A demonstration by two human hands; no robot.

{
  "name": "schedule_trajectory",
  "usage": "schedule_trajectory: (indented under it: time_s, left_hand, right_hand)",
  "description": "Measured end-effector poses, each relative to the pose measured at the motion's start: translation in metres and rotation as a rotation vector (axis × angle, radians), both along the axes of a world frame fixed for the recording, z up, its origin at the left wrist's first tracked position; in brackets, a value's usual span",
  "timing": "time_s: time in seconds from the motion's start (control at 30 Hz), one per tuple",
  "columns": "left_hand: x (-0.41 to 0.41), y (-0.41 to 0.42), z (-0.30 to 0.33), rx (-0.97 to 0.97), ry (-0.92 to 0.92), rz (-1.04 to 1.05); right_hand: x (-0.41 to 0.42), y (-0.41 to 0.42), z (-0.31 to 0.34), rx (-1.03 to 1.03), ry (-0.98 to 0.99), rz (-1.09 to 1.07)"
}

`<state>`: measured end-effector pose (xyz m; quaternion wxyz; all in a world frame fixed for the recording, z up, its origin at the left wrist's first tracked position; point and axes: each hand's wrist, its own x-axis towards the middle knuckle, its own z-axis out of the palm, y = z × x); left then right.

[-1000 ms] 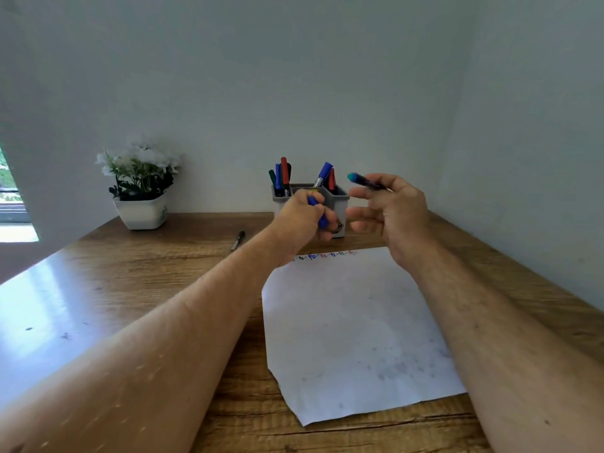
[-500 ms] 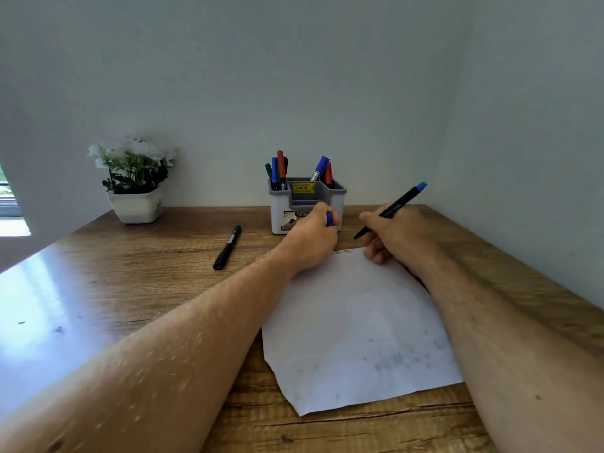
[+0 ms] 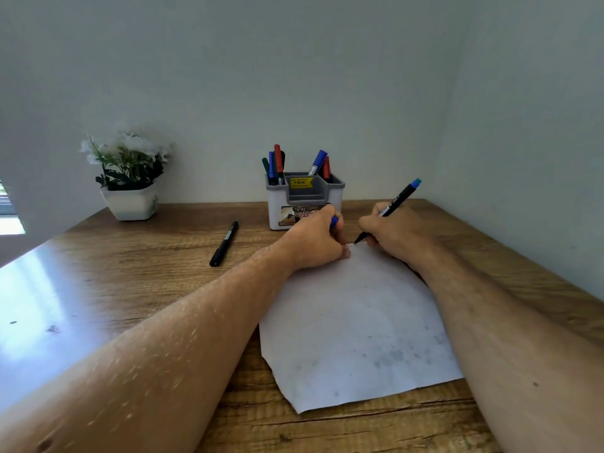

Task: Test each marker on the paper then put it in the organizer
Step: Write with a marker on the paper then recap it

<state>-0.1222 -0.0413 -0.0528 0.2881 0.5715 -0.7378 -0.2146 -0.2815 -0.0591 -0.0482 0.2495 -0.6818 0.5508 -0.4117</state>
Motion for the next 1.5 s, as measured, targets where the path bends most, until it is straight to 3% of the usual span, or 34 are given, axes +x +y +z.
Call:
schedule_trajectory:
  time_s: [1.5]
  left_hand:
    - [0.0001, -0.0040, -0.0008, 0.006, -0.036, -0.002]
  right_hand:
    - [0.0013, -0.0022, 0.0007, 0.019, 0.017, -0.006]
